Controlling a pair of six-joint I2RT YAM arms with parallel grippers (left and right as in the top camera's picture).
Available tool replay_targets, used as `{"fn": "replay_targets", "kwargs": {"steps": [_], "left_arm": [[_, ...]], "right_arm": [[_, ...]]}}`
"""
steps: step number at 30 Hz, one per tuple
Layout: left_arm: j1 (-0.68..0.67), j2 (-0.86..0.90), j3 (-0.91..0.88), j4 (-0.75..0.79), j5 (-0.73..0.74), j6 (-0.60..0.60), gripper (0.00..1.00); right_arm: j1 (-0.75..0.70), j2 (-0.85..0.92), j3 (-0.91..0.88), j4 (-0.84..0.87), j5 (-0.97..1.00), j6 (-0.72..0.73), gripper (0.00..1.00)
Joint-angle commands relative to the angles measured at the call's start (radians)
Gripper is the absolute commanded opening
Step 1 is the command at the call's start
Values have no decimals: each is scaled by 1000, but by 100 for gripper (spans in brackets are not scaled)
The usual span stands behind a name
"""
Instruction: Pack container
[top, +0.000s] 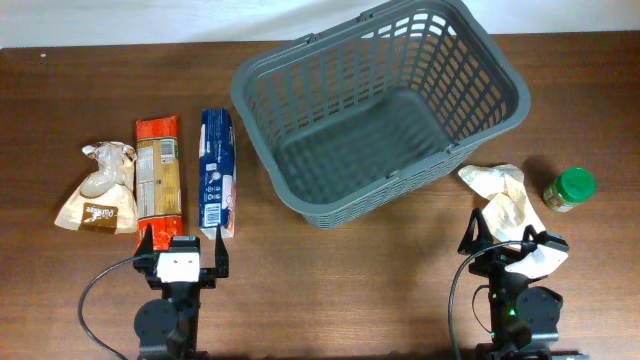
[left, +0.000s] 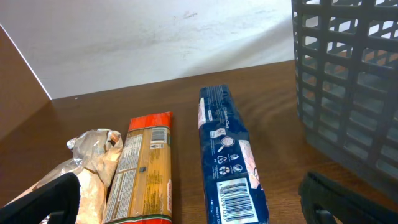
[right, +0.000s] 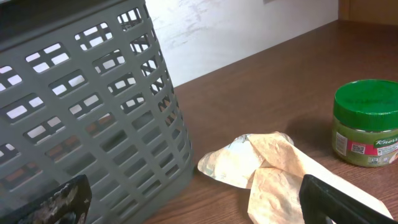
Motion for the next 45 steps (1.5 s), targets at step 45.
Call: {"fn": "replay_targets", "kwargs": {"steps": [45], "left_arm": [[-2,-8,-3,2,145,4,99]], "right_arm": [[5,-8,-7,-2,-2,5,99]]}}
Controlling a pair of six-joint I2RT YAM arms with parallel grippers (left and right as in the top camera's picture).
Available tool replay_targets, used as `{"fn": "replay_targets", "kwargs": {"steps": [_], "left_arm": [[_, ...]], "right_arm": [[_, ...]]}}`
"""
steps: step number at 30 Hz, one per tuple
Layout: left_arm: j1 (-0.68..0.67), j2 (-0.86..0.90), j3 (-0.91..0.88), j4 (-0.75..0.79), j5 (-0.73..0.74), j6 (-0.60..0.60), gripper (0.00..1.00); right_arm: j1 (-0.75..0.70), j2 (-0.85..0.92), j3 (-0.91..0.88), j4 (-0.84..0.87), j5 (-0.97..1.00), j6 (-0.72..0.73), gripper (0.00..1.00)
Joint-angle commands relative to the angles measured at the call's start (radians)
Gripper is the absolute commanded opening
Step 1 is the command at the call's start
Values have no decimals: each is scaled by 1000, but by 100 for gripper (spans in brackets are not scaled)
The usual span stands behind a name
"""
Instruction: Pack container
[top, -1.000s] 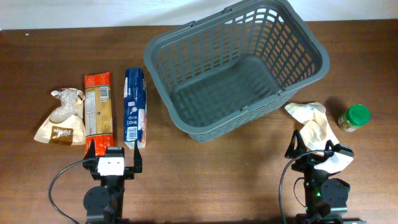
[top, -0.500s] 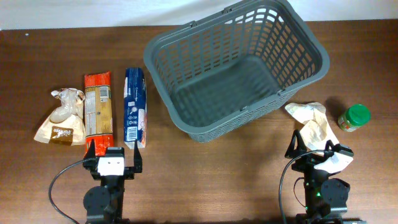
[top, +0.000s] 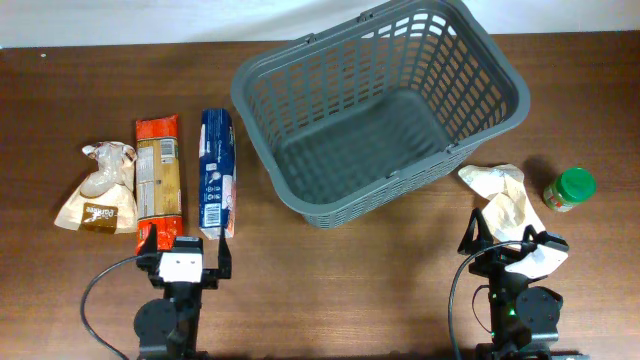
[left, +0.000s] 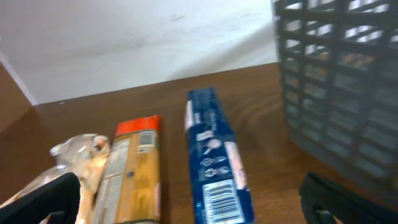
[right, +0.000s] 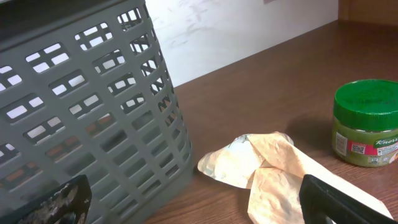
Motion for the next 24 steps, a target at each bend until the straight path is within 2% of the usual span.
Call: {"fn": "replay_targets", "kwargs": {"steps": [1,7,8,10,16,18,24], "left_arm": [[-1,-8,0,2,173,2,99],[-2,-8,14,-19,362,0,99],[-2,-8,26,-30,375,-31,99],[-1,-7,49,-44,373,-74,99],[-1,31,167,-94,330,-72,99],[-1,83,233,-136,282,-64,99],[-1,341,496,-270,280,-9,99]], "right_arm": [[5,-8,-7,-2,-2,5,99],[5,-8,-7,-2,-2,5,99],[5,-8,-7,-2,-2,5,99],[5,-8,-7,-2,-1,5,99],[5,-8,-1,-2,-10,5,99],[5,-8,10,-2,-10,5,99],[5,19,140,-39,-25,-34,98]]}}
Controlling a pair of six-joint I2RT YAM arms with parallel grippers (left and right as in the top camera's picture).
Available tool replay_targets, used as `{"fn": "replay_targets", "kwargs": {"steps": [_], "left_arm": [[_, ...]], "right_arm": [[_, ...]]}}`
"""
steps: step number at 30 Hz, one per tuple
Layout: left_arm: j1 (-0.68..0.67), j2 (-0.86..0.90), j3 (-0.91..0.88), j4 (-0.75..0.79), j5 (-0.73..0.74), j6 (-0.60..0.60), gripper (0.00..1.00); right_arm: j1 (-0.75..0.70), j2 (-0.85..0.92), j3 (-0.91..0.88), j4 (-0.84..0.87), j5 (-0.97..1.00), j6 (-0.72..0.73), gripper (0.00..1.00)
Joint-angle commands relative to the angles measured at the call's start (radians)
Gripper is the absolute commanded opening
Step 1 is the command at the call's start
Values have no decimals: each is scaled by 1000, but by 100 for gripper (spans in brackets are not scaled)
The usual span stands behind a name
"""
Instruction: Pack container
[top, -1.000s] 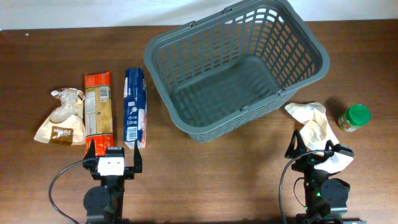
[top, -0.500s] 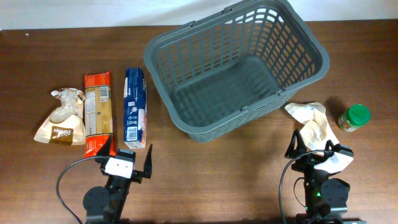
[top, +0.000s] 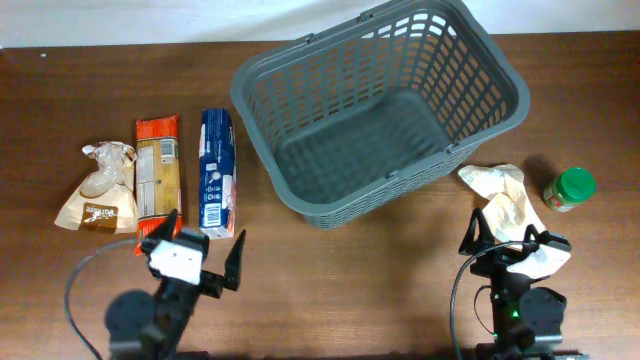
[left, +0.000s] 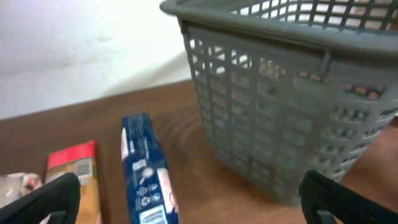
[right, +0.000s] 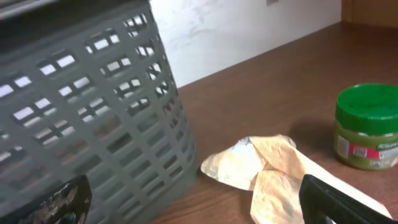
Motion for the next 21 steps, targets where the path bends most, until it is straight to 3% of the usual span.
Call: {"fn": "replay_targets", "kwargs": {"steps": [1,4,12,15,21], "left_arm": [[-1,179,186,-55,-11,32,99],[-1,334,348,-126,-7,32,99],[-1,747,838,-350,-7,31,99],[-1,825,970,-409,-8,32,99],[-1,847,1081,-394,23,24,99]], "right_arm": [[5,34,143,-48,-14,-53,99],[5,129,297,-213,-13,-127,99],[5,587,827,-605,-13,-206,99],[5,746,1051,-699,-13,-275,99],[5,1033,1566,-1001,-71,-278,99]]}}
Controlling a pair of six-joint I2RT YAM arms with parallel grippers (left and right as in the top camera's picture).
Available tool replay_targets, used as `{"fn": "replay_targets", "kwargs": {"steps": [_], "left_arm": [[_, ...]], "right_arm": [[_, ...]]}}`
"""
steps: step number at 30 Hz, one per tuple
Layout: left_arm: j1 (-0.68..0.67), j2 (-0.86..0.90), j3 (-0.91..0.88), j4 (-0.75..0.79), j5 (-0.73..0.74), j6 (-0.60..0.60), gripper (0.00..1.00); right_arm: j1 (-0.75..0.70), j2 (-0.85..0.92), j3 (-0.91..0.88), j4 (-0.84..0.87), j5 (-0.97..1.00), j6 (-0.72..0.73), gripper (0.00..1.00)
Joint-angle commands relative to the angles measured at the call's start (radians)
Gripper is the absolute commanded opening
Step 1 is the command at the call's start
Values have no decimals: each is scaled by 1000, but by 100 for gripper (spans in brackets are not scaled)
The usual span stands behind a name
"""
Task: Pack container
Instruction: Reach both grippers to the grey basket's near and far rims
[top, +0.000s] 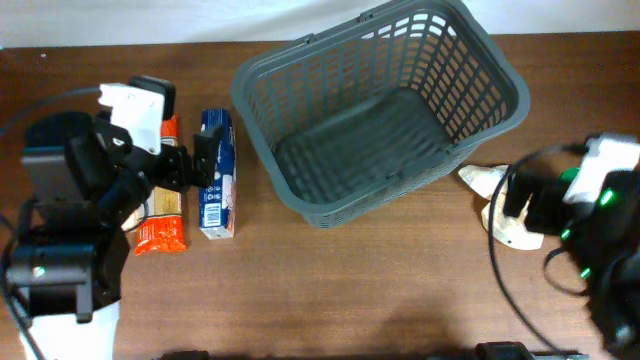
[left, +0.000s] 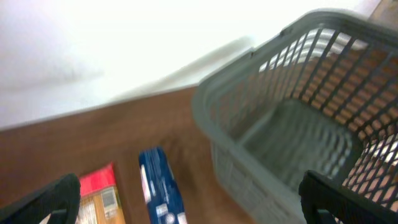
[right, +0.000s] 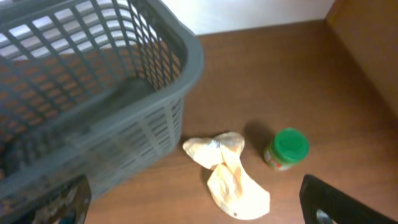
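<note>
The grey slatted basket (top: 380, 100) stands empty at the back middle of the table. Left of it lie a blue package (top: 216, 190) and an orange pasta packet (top: 160, 228), partly under my raised left arm. My left gripper (left: 199, 210) is open high above them, holding nothing. A crumpled cream bag (right: 229, 175) and a green-lidded jar (right: 286, 148) lie right of the basket. My right gripper (right: 202, 210) is open high above the bag. In the overhead view the right arm hides the jar.
The basket's near wall (right: 124, 134) rises between the two groups of items. The blue package (left: 160, 194) and the red end of the pasta packet (left: 99, 190) show in the left wrist view. Bare brown tabletop (top: 350, 290) lies in front.
Both arms have risen from low at the front edge. The left gripper is now high over the packages, the right high over the cream bag. Both wrist views now look down from above.
At first both grippers rested low at the front edge, open, facing the items. The left wrist then turned right toward the basket while the right stayed put. Now both arms are raised over the table. No item has moved.
</note>
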Motion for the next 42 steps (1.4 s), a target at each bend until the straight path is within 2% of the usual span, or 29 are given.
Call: {"fn": "replay_targets", "kwargs": {"steps": [1,5,11,14,18,19,21,24,25,28,30,31,42], "left_arm": [[-1,-6,65,13,22,9,99],[-1,12,114,-4,4,-8,99],[-1,100,197,-168,-19,-28,99],[-1,117,209,-197,-9,-29,99],[-1,114,210,-153,14,-29,100],[-2,115,210,-143,13,-29,89],[-2,122,211,-145,-2,-59,61],[-19,132,211,-182,-39,-77,24],[-50,132,214,-211,-93,-76,2],[-135,132,256,-268,-210,-58,2],[-204,132,293,-291,-262,-58,2],[-242,132,313,-302,-281,-58,2],[-661,148,355,-383,-330,-59,2]], "right_arm": [[6,119,259,-127,-84,-28,99],[5,208,436,-190,-180,-29,99],[5,272,526,-167,-182,-35,98],[5,317,533,-169,-182,-35,91],[5,392,533,-183,-182,-18,83],[4,413,533,-184,-180,-4,83],[3,455,533,-178,-179,19,75],[-11,503,533,-174,-181,39,58],[-23,527,533,-175,-184,42,45],[-35,550,533,-166,-188,42,25],[-40,557,533,-150,-188,42,7],[-42,557,533,-138,-190,47,4],[-42,571,532,-36,-236,52,4]]}}
